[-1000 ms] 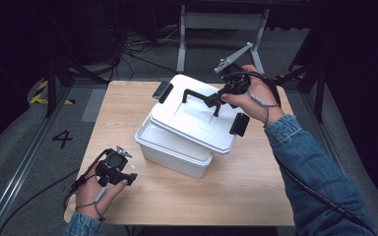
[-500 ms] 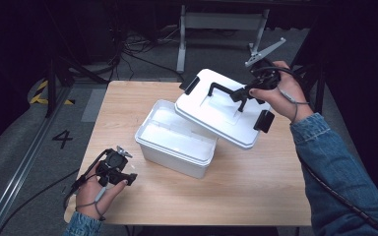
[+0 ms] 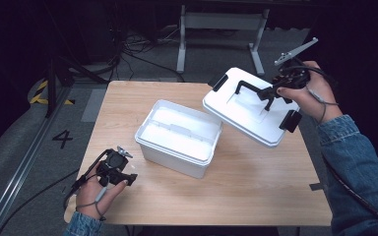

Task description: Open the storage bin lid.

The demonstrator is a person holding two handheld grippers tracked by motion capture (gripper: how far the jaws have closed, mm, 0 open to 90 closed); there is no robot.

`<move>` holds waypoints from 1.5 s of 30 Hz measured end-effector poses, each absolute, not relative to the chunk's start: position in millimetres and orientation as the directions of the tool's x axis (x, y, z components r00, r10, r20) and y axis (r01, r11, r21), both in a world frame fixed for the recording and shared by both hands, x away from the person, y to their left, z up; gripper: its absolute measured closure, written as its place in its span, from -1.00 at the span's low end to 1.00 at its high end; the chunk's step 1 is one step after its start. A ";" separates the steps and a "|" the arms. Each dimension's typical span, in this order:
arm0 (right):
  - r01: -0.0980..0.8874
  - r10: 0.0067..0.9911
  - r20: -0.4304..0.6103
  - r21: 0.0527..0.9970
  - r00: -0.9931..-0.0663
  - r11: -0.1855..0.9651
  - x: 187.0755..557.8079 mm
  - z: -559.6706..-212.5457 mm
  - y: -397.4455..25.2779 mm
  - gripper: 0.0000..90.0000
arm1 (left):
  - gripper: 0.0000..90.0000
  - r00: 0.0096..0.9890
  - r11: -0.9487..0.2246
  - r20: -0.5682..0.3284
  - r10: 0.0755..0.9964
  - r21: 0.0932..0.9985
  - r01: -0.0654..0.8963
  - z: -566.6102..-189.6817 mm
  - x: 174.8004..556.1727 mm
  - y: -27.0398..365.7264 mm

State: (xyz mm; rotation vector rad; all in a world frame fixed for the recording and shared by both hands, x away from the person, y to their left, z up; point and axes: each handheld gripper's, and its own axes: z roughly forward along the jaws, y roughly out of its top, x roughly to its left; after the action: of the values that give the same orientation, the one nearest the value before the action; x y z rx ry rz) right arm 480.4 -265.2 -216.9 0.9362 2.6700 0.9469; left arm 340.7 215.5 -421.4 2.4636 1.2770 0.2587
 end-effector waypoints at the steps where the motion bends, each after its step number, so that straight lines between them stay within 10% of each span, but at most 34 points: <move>1: 0.511 0.612 0.057 0.614 -0.789 0.602 480.6 -217.5 -268.6 0.89 | -0.04 0.576 -0.531 0.000 0.817 0.389 0.753 -421.4 340.6 215.5; 45: 0.672 0.724 0.159 0.545 -0.671 0.502 509.4 -345.8 -339.3 0.89 | -0.04 0.569 -0.525 -0.007 0.822 0.375 0.764 -424.6 341.7 215.1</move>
State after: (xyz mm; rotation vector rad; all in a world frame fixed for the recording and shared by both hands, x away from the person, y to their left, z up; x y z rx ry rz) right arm 509.4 -339.3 -345.8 1.2320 2.6441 0.8976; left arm 341.7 215.1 -424.6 2.4676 1.2959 0.2435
